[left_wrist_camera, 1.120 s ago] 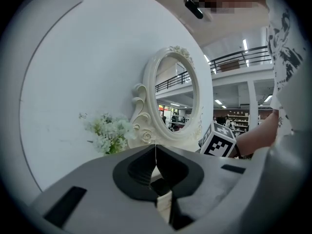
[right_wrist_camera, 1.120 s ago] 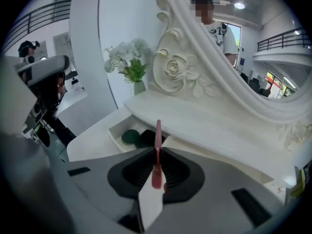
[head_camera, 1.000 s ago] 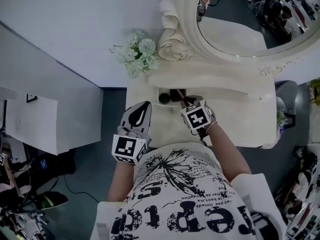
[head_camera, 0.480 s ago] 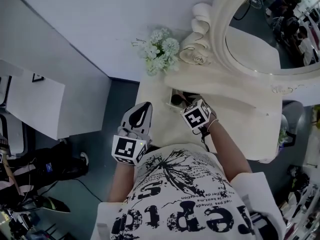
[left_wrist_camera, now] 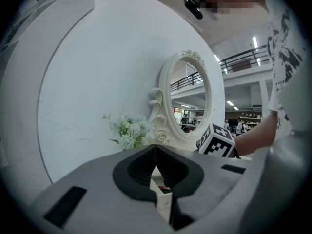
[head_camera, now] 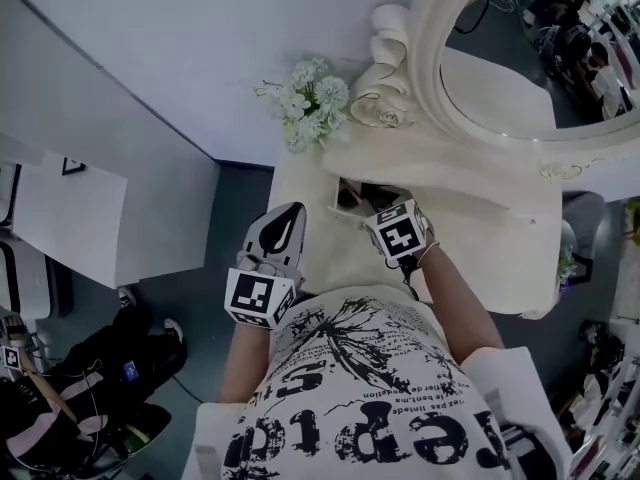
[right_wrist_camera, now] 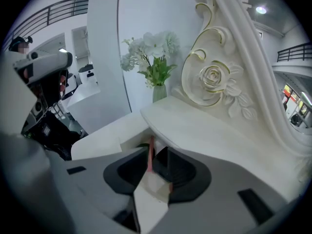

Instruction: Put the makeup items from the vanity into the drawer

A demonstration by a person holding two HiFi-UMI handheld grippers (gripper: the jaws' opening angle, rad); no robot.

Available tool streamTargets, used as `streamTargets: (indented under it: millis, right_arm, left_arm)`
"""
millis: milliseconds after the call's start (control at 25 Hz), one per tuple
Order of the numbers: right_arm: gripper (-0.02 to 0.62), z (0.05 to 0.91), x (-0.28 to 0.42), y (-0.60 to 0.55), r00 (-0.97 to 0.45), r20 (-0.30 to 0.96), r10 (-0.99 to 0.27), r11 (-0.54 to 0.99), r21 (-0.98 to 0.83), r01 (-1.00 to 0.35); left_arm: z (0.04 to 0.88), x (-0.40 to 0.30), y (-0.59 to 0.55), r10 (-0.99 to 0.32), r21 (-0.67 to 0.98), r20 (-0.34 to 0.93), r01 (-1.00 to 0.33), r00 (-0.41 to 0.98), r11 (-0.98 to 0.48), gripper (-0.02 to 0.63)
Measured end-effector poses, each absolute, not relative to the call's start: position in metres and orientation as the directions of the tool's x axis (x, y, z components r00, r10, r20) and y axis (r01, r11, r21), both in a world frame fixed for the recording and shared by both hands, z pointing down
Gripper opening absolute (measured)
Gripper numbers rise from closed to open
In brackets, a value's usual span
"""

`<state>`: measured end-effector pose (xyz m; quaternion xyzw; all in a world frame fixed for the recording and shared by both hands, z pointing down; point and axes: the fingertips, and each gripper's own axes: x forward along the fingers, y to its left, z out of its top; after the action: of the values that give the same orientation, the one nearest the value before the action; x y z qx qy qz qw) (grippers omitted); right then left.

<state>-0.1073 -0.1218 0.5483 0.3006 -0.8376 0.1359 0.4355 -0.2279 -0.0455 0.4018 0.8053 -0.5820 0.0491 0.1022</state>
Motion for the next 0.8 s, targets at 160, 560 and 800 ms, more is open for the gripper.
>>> streamTargets:
  millis: [160,560,800]
  right_arm:
    - [0.127,0.528,-0.102,-0.121,-0.469,0.763,-0.444,0.739,0.017,-0.674]
    - [0.018,0.441,-0.062,-0.128,-0.524,0.512,-0.681,0.607,-0.005,-0.794]
    - [0.017,0.401,-0.052,-0.108,-0.590,0.305,-0.747,0.622,0.009,-0.783]
  left_arm:
    - [0.393,-0.226,-0.045,-0.922,0.091,0.183,-0.940,0.341,-0.329,0.021]
    - [0.375,-0.203,-0.049,-0.899,0.041,0.177,-0.915,0.402,-0.401,0.021]
    - [0.359,-0.198,-0.061,-0.889,0.060,0.168,-0.904,0.427,-0.423,0.021]
